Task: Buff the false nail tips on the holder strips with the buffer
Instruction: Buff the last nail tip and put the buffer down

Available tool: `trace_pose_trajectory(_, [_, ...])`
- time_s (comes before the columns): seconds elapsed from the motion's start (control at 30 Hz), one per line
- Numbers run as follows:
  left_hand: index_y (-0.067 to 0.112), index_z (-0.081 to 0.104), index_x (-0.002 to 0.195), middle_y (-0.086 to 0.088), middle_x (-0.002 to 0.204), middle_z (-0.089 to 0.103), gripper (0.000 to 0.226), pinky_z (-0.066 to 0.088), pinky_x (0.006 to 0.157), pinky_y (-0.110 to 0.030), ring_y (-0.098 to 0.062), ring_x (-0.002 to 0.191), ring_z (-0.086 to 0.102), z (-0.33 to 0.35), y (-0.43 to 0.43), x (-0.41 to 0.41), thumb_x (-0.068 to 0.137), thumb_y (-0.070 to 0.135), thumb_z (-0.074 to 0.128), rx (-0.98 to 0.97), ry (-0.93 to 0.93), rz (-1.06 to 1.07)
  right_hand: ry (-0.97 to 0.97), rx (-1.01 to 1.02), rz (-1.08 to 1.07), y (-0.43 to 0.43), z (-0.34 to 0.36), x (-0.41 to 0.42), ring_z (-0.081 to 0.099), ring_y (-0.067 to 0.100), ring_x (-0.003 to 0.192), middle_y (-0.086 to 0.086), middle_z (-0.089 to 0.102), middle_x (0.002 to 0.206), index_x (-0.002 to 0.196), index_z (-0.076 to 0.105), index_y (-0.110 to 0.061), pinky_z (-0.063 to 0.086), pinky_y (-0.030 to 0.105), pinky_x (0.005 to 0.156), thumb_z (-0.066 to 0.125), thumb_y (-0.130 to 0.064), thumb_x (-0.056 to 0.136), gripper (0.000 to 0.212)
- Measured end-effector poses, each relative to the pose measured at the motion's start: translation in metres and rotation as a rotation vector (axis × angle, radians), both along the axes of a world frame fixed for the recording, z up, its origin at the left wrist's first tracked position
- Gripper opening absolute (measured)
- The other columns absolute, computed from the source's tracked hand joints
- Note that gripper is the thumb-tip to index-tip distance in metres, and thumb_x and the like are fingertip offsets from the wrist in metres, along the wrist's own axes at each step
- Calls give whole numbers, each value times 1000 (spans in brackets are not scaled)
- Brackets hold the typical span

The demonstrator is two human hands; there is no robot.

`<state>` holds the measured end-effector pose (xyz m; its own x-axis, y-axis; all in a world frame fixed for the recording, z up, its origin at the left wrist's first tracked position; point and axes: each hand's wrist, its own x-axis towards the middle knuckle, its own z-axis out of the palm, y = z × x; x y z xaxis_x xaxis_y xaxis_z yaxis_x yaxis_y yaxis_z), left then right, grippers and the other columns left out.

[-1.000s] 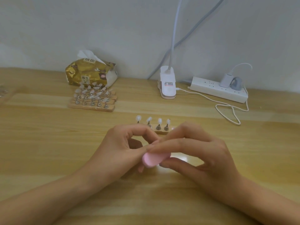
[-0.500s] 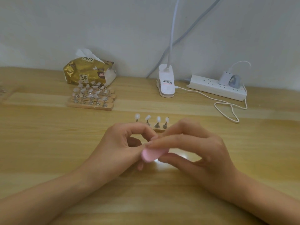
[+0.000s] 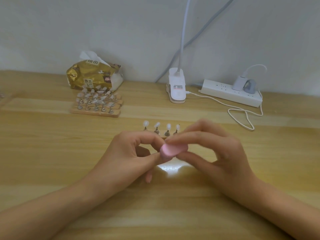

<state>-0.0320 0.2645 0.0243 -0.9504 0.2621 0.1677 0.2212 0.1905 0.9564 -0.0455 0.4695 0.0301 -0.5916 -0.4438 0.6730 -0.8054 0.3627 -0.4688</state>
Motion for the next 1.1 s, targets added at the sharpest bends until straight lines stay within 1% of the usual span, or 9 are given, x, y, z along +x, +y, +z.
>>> trace_pose_trajectory(0.1, [23, 73, 72, 6, 45, 59, 13, 35, 43, -15, -8, 36, 50, 0, -1, -1, 73, 32, 84, 4, -4, -13, 78, 85, 76, -5, -5, 5, 66, 16, 92, -2, 67, 96, 107, 74, -18, 52, 41, 79, 71, -21, 89, 18])
trace_pose_trajectory(0.27, [26, 75, 77, 1, 43, 58, 21, 30, 41, -14, -7, 35, 48, -2, -2, 0, 72, 45, 78, 8, 20, -10, 44, 28, 0, 3, 1, -3, 67, 17, 94, 4, 67, 96, 108, 73, -15, 54, 38, 81, 75, -11, 87, 22])
trace_pose_trajectory(0.4, [24, 75, 78, 6, 44, 59, 18, 35, 44, -11, -7, 36, 49, -3, -2, -1, 72, 41, 78, 30, 9, -43, 112, 111, 103, -2, -5, 4, 66, 12, 98, -4, 68, 102, 108, 75, -17, 51, 35, 86, 69, -17, 92, 17])
trace_pose_trajectory(0.5, [25, 75, 78, 8, 43, 58, 25, 32, 44, -10, -5, 35, 48, -2, -2, -1, 72, 49, 81, 24, 28, -36, 61, 1, 28, 2, 0, -1, 67, 14, 99, 1, 68, 101, 110, 72, -17, 53, 32, 86, 71, -13, 89, 21])
trace_pose_trajectory(0.6, [25, 75, 77, 5, 44, 59, 19, 35, 43, -11, -6, 35, 50, -1, -2, -1, 73, 43, 79, 35, 16, -46, 99, 82, 59, -2, -4, 2, 67, 16, 94, 0, 68, 99, 107, 75, -15, 52, 37, 84, 73, -16, 89, 18])
trace_pose_trajectory(0.73, [28, 75, 79, 1, 46, 61, 13, 35, 43, -13, -8, 38, 51, -2, -2, -2, 74, 39, 78, 41, 2, -34, 126, 79, 130, 4, -5, 2, 65, 11, 98, -5, 68, 104, 107, 75, -16, 49, 31, 88, 70, -17, 90, 18])
trace_pose_trajectory(0.8, [29, 76, 79, -3, 54, 67, 12, 34, 43, -15, -9, 38, 52, -1, -2, -1, 72, 39, 75, 35, 5, -19, 57, -41, 80, 14, -1, -6, 66, 18, 103, -3, 67, 108, 112, 71, -19, 52, 36, 89, 70, -17, 90, 22])
trace_pose_trajectory(0.93, [25, 75, 81, 2, 90, 77, 10, 38, 42, -14, -10, 42, 59, 0, -3, -1, 74, 31, 80, 86, 16, -52, -88, -179, -29, 27, -5, -18, 65, 26, 95, 5, 65, 107, 118, 67, -18, 54, 44, 83, 70, -13, 91, 27])
trace_pose_trajectory(1.1, [23, 71, 79, 5, 92, 77, 8, 41, 46, -9, -14, 40, 61, 0, -2, -2, 77, 25, 79, 90, 60, -54, -133, -172, 61, 13, -7, -11, 67, 27, 95, 6, 66, 107, 113, 69, -13, 57, 37, 78, 72, -5, 91, 23])
